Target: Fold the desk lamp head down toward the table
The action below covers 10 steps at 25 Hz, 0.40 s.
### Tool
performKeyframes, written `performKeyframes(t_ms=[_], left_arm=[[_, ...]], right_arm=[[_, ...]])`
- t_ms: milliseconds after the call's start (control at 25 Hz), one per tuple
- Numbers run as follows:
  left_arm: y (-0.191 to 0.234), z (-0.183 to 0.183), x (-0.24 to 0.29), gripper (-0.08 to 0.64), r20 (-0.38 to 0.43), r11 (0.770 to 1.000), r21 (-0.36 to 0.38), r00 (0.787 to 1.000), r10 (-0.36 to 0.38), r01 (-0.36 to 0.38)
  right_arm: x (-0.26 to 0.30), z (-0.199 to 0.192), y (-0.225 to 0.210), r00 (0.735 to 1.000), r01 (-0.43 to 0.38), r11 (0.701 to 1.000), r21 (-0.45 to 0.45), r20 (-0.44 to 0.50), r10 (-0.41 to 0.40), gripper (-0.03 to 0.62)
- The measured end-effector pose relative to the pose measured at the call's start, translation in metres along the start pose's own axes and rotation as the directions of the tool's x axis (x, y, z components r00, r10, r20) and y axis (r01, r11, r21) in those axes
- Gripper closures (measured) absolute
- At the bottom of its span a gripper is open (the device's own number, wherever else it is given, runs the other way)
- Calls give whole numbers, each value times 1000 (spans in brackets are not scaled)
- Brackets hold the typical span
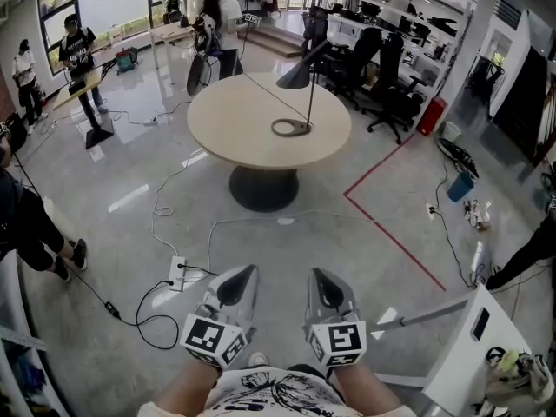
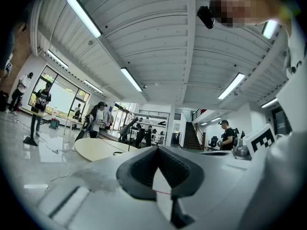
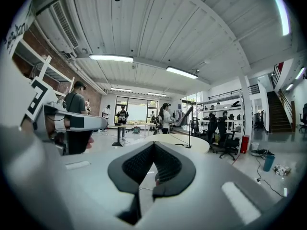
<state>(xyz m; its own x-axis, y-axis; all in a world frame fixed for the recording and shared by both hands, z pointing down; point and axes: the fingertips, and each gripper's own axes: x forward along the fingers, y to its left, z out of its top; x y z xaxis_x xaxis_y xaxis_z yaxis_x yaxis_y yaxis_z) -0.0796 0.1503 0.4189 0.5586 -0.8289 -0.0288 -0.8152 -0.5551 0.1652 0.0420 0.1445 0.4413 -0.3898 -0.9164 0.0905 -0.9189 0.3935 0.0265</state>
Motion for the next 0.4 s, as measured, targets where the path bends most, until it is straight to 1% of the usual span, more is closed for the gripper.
performKeyframes(t_ms=[120, 400], left_arm=[[4, -1, 1, 557, 1, 1000, -4, 1000, -1, 1], [14, -3, 3, 557, 7, 1000, -10, 1000, 4, -4]], right_arm=[[4, -1, -2, 1000, 1, 1000, 24, -2, -1, 584], [9, -3, -2, 1000, 2, 1000, 13, 1, -2, 584]])
